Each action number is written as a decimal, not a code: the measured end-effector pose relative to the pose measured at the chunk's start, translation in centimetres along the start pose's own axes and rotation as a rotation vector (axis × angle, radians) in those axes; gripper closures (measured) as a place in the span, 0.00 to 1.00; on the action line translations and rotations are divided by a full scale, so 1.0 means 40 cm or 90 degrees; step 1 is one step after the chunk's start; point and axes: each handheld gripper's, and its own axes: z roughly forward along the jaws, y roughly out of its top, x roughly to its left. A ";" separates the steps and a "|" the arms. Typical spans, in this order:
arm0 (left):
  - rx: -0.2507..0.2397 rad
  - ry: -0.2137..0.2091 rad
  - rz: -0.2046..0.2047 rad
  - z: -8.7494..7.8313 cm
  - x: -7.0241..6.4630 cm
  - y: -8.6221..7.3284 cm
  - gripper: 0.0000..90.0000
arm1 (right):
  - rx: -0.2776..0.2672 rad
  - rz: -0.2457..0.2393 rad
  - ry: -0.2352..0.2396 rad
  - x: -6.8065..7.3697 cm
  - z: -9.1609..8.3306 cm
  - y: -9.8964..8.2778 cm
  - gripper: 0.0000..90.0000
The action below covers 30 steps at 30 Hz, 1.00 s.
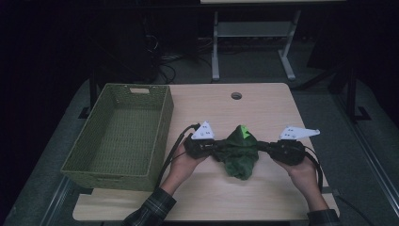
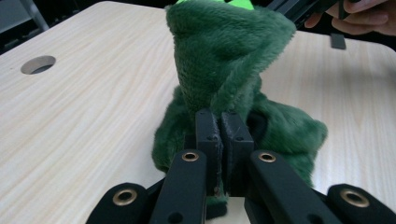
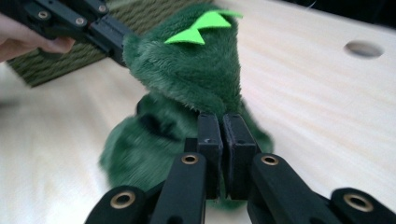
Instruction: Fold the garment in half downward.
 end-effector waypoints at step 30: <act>0.134 -0.079 0.024 0.070 -0.111 -0.136 0.97 | 0.142 -0.017 0.062 0.106 0.043 -0.167 0.96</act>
